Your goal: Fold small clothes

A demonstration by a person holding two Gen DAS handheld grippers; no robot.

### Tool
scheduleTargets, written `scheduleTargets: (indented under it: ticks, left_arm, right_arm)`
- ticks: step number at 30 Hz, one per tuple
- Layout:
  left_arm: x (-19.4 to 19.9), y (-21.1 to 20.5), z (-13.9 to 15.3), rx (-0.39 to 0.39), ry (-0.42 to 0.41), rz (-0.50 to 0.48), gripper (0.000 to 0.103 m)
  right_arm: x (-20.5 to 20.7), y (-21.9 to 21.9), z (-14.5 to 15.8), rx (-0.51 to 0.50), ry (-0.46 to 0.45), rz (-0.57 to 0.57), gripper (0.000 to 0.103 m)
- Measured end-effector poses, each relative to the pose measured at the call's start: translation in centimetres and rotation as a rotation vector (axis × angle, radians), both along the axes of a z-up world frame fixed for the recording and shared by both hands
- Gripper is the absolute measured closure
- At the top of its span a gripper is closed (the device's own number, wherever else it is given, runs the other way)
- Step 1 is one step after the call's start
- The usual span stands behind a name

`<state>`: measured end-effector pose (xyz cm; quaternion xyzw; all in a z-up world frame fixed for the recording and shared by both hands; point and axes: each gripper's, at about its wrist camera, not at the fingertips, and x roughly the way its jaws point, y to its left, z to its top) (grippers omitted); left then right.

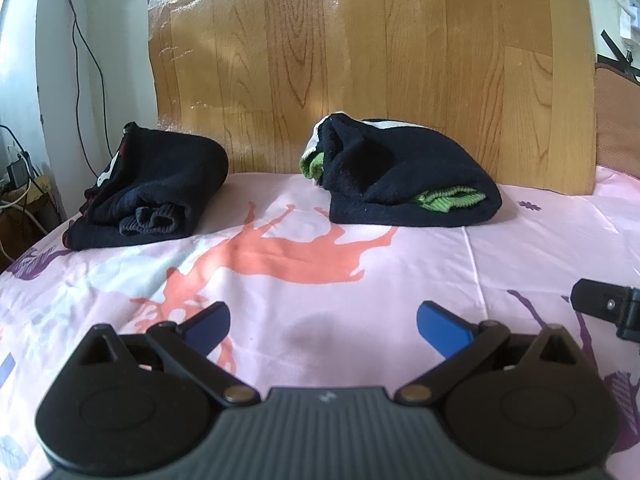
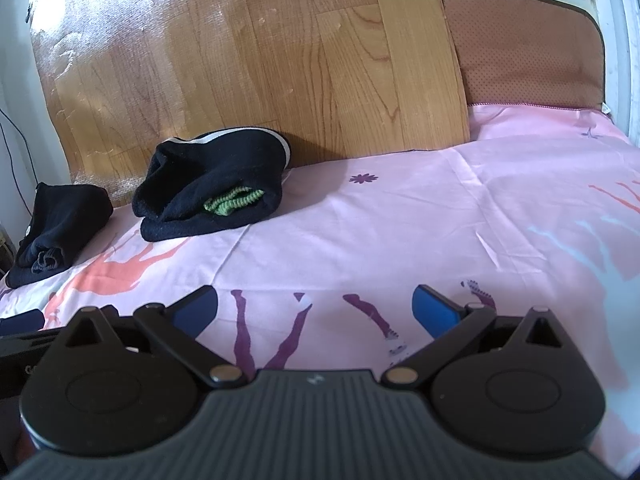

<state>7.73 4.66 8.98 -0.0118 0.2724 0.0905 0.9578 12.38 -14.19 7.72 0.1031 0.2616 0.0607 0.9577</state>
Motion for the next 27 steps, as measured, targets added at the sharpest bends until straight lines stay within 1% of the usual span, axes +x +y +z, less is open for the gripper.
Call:
scheduleTargets:
  ticks: [13,18,27]
  left_arm:
    - [0.21,-0.33,-0.13,0.034,0.009,0.022,0.000]
    - [0.23,-0.47,-0.15,0.048,0.009,0.016,0.000]
    - [0.16,-0.37,-0.14,0.038,0.009,0.013,0.000]
  right_arm:
    - [-0.11,-0.06,0.01,0.003,-0.001,0.002,0.000]
    - [-0.09,-0.09,0.05,0.007,0.002,0.004,0.000]
    - [-0.12,-0.08,0.05,0.007,0.001,0.003,0.000]
